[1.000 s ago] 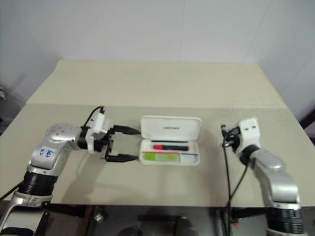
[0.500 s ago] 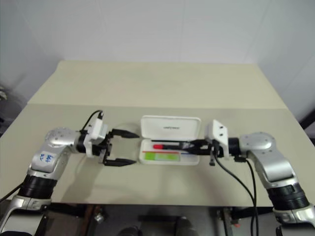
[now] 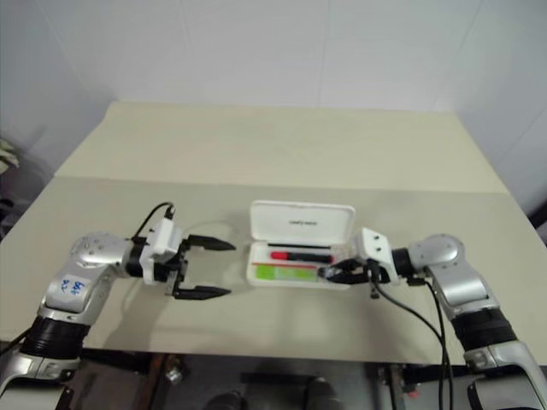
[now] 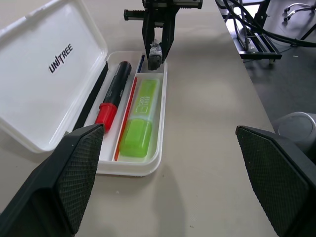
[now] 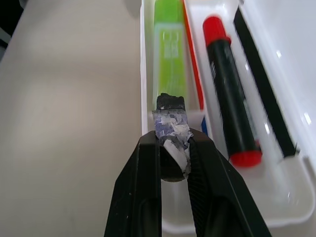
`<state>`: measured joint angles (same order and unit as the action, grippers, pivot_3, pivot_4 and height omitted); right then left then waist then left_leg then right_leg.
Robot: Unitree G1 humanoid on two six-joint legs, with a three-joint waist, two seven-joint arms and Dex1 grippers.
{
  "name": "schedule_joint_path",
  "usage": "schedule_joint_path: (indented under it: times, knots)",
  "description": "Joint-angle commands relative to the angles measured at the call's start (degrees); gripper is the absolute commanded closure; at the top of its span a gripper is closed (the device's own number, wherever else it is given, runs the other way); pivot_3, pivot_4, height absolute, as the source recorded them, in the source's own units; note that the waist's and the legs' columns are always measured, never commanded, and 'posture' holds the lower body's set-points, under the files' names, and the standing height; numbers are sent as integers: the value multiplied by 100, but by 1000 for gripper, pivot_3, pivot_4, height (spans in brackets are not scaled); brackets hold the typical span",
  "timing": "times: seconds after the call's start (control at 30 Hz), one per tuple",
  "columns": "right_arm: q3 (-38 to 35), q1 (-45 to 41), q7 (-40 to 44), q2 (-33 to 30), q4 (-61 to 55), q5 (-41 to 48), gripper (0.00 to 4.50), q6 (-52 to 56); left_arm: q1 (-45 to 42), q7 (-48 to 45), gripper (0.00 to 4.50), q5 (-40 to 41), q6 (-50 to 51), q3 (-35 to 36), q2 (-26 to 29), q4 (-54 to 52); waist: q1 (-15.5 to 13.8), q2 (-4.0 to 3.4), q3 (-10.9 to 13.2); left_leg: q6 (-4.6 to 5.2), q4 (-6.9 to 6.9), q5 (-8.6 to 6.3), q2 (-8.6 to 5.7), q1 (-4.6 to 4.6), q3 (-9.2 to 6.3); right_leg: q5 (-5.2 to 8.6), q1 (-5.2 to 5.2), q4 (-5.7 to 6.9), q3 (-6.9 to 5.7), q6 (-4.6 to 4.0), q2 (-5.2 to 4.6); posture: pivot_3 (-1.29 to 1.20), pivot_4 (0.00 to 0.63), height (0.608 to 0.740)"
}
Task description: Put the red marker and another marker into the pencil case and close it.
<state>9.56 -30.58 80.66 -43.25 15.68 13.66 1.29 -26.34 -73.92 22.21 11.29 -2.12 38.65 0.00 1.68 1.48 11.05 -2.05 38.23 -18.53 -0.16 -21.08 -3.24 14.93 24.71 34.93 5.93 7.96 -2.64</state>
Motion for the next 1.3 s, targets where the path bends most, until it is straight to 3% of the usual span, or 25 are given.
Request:
schedule_joint_path:
  times: [0.03,0.37,0.6,0.7,0.9,1.03,1.3]
  knots:
    - [-64,-123,163,-41,43,-11,3413,-142,-41,26,0,108,-58,156,81,-225,0,0,0,0,1,0,0,0,0,0,0,0,0,0,0,0,150,740]
    - [-236,-207,-48,89,-95,51,38,-202,-163,-9,0,65,-153,116,56,-73,3,0,0,-4,3,2,0,2,0,0,0,3,1,0,0,0,150,740]
    - [-994,309,-379,-117,-1458,941,38,879,-196,-37,0,184,-157,207,34,57,-11,0,0,-4,-1,2,1,-3,-7,0,0,8,-3,0,-1,0,150,740]
    - [-1311,617,-587,-212,-2076,1267,38,1280,-184,-43,0,632,74,501,-36,36,-16,0,0,-4,-1,2,1,-7,-8,0,0,6,-5,0,-2,0,150,740]
    - [-1922,1200,-1038,-326,-3068,1960,38,2057,-220,-282,0,713,219,722,285,341,2,0,0,-3,0,2,0,1,-4,0,-2,5,-3,0,1,0,150,740]
    - [-2138,1169,-1222,-426,-3179,2150,0,2294,-290,-401,869,867,325,806,304,513,-8,0,0,-3,8,3,-2,5,-5,0,-5,1,-3,-1,1,0,150,740]
    - [-2310,974,-1499,-442,-3298,2556,0,2665,-394,-384,3546,769,210,794,233,751,-9,0,0,-2,4,4,-1,3,-6,0,-3,-1,-4,-1,1,0,150,740]
